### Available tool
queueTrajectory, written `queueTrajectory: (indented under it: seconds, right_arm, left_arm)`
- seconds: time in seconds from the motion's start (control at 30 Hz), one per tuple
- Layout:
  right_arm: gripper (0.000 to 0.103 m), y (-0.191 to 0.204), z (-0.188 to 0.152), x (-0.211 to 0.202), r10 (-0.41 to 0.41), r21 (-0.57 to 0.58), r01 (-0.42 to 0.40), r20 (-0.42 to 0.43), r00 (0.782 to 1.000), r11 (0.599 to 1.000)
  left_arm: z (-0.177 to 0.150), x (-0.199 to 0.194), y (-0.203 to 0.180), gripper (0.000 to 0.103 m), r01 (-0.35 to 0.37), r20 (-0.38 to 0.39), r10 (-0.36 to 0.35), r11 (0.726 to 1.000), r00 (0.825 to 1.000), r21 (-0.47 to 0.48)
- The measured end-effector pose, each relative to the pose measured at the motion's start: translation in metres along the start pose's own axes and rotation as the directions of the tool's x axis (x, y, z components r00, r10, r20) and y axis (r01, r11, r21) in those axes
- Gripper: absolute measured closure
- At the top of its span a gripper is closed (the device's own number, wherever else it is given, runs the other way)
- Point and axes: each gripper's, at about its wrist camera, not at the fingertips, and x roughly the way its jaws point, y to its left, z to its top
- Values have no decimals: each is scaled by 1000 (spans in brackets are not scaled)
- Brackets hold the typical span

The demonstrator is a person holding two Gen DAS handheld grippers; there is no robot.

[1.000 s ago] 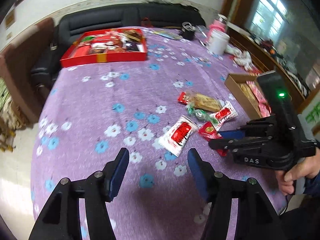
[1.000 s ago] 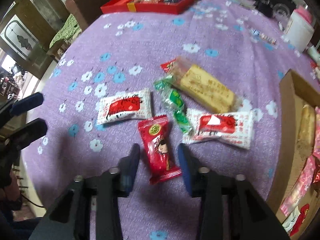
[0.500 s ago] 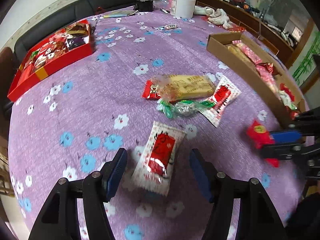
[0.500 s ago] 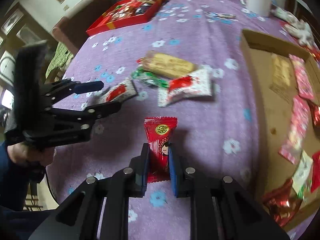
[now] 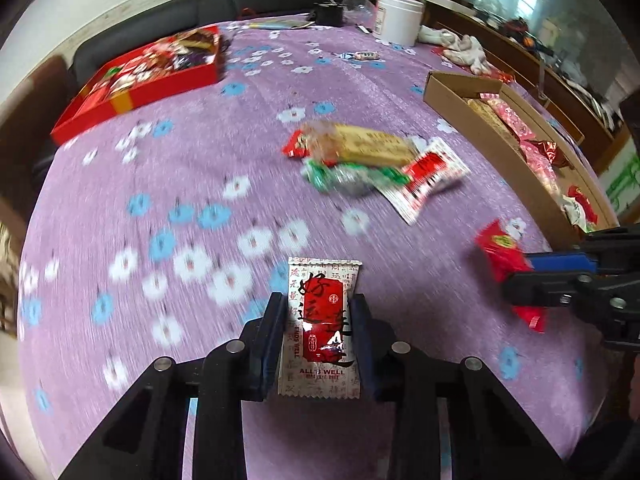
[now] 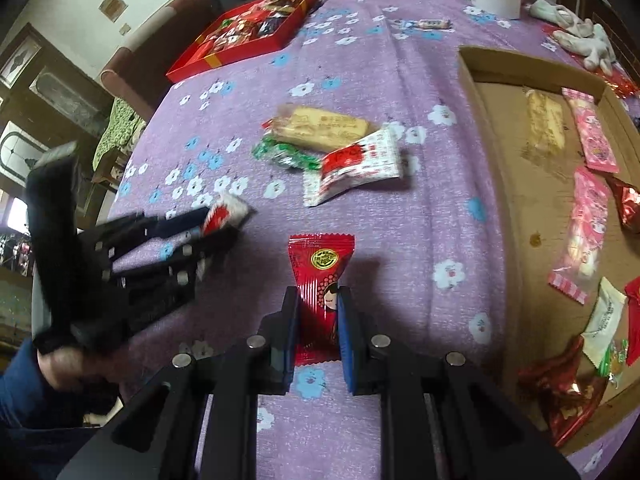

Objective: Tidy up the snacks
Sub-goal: 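Carry both held packets from the pile toward the cardboard tray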

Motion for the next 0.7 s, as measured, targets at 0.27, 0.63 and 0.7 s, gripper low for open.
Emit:
queueTrajectory:
  seconds: [0.27, 0.63, 0.7]
  right_arm:
    - [86, 8, -4, 6, 34, -17, -34, -31, 999, 999]
    - [86, -15, -12, -26, 45, -6, -45, 22, 999, 999]
    - [86, -26, -13, -34, 43, 10, -43, 37, 998, 999]
  left_arm:
    - [-13, -20, -5, 70, 47, 19, -45, 993, 999, -104]
    - [11, -41, -48, 70, 69, 70, -65, 996, 995, -50]
    - [16, -43, -60, 71, 74, 75, -72, 997, 995, -27]
